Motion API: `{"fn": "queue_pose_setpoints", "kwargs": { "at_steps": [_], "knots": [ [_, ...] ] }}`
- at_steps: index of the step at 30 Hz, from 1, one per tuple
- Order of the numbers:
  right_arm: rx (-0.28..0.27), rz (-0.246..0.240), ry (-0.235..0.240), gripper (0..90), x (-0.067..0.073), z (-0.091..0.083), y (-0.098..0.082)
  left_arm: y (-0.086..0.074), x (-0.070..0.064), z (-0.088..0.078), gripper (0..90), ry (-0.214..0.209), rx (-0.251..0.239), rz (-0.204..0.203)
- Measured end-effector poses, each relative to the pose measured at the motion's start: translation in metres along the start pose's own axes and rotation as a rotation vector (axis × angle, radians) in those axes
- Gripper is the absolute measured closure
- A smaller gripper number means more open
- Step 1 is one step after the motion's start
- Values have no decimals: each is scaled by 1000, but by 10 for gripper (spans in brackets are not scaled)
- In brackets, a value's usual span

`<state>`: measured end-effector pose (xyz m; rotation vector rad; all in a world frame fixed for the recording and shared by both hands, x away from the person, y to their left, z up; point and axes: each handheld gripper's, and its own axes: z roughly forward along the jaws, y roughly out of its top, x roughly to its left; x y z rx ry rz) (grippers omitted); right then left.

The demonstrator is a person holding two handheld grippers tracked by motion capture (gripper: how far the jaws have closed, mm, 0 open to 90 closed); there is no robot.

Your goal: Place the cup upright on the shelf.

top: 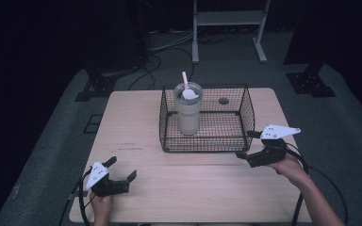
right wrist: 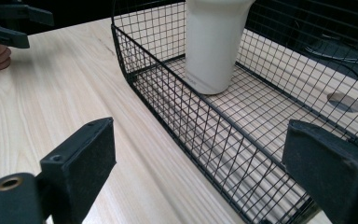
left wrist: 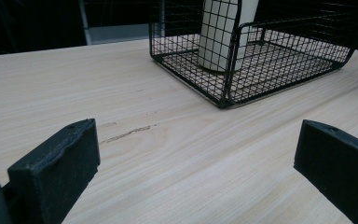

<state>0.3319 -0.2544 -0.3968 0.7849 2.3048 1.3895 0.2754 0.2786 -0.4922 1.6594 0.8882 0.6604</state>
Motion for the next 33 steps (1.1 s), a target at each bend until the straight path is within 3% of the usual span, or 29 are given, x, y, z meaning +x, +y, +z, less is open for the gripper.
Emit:
{"fn": "queue_pose_setpoints", "kwargs": {
  "at_steps": [13,33],
  "knots": [
    [-22,4,6,89,12,-6,-22,0,0,0,0,0,0,-2],
    [-35,59,-19,89,24,-12,-65,0,0,0,0,0,2,-3]
  ]
}}
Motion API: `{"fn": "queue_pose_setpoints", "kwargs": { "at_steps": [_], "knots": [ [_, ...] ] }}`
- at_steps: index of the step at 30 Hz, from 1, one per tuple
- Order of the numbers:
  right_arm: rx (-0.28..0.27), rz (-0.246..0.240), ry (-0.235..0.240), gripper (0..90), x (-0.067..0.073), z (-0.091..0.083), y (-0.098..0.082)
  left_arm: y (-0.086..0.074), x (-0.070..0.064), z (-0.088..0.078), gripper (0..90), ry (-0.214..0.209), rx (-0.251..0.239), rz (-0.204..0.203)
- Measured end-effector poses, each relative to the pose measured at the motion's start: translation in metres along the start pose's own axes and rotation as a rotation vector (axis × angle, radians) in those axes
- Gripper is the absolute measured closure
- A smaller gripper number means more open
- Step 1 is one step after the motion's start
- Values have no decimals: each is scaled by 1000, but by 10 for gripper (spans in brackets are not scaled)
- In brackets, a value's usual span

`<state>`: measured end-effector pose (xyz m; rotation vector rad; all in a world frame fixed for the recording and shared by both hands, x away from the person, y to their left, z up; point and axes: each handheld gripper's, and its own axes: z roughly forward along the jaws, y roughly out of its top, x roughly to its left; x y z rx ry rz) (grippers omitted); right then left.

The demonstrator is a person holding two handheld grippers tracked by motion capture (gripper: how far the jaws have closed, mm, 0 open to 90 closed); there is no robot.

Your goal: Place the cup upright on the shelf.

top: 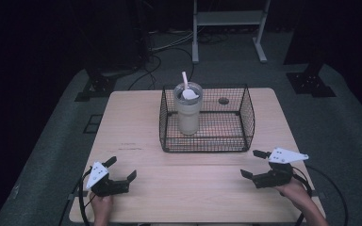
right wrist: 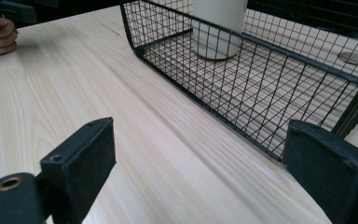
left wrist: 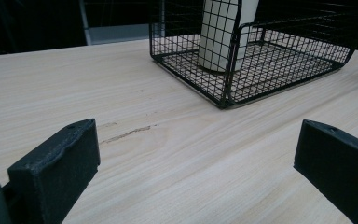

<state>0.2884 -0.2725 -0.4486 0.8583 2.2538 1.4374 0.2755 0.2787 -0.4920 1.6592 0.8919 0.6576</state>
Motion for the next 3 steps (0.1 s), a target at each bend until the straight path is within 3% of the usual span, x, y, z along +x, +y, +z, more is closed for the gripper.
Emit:
{"fn": "queue_pose_setpoints", "kwargs": {
  "at_steps": [3],
  "knots": [
    [-5,-2,3,89,3,0,-4,0,0,0,0,-1,0,-1]
  ]
}}
